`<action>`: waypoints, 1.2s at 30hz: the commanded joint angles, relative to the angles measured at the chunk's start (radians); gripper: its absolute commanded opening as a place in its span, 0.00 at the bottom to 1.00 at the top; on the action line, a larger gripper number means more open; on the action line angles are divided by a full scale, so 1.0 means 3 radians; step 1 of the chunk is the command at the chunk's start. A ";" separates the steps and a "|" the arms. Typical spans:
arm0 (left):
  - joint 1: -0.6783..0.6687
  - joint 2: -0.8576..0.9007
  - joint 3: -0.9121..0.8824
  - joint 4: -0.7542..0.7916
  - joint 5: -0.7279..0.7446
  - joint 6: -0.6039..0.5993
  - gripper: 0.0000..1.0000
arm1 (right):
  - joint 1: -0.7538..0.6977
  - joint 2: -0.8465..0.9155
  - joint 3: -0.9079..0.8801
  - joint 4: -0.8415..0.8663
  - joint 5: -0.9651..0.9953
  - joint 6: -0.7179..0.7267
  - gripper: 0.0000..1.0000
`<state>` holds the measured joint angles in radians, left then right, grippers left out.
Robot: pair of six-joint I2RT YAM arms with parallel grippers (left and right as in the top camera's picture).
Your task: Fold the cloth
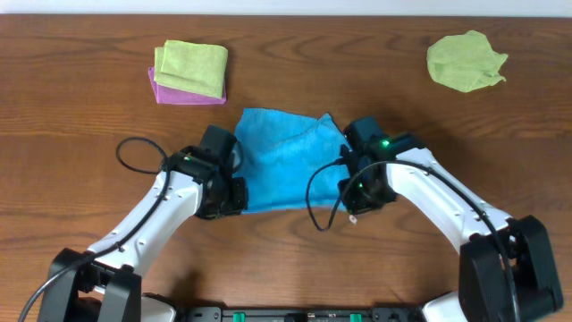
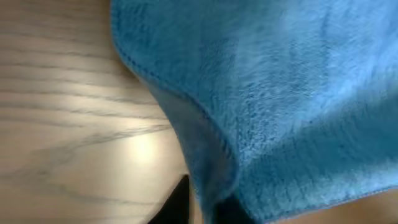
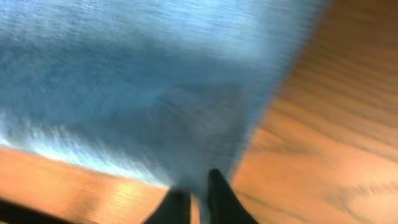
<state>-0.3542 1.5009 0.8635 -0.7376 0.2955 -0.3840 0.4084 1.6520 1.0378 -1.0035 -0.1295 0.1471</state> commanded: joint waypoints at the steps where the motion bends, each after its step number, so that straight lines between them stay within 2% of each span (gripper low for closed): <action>1: 0.0046 -0.0042 -0.0052 -0.0066 -0.0295 0.0061 0.37 | -0.0041 -0.0039 -0.0025 -0.0085 0.0292 0.0088 0.21; 5: 0.0046 -0.0123 -0.0052 -0.0072 -0.0313 0.0134 0.87 | -0.0041 -0.0039 -0.0025 -0.0220 0.0371 0.0207 0.29; 6: 0.0046 -0.0154 -0.0051 -0.0072 -0.0313 0.0134 0.95 | -0.0041 -0.0041 -0.0025 -0.0231 0.0384 0.0229 0.29; 16: 0.0046 -0.0801 -0.0051 -0.0088 -0.0310 0.0126 0.95 | -0.0041 -0.0376 -0.0018 -0.0219 0.0529 0.0257 0.36; 20: 0.0045 -0.0979 -0.0051 0.0057 -0.0220 0.0033 0.95 | -0.0041 -0.0632 -0.0018 -0.0066 0.0641 0.0244 0.47; 24: 0.0045 -0.0888 -0.0072 0.0347 0.0001 0.0033 0.96 | -0.0041 -0.0731 -0.0018 0.0259 0.0643 0.0178 0.62; 26: 0.0045 -0.0771 -0.0086 0.0505 0.0067 0.0032 1.00 | -0.0041 -0.0711 -0.0018 0.0421 0.0643 0.0098 0.64; 29: 0.0042 -0.0521 -0.0085 0.0750 0.0168 0.0032 0.71 | -0.0020 -0.0660 -0.0018 0.0683 0.0678 -0.0027 0.64; 33: 0.0042 -0.0203 -0.0085 0.1052 0.0383 0.0032 0.12 | -0.0004 -0.0595 -0.0018 0.0982 0.0787 -0.0137 0.64; 34: 0.0042 -0.0131 -0.0086 0.1114 0.0425 0.0031 0.06 | -0.0004 -0.0581 -0.0018 0.1044 0.0796 -0.0165 0.64; 36: 0.0042 -0.0023 -0.0085 0.1185 0.0443 0.0029 0.06 | -0.0004 -0.0535 -0.0018 0.1160 0.0827 -0.0198 0.64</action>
<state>-0.3439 1.4590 0.8444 -0.3943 0.3771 -0.3771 0.4026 1.4719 1.0328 -0.6743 0.0826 0.1272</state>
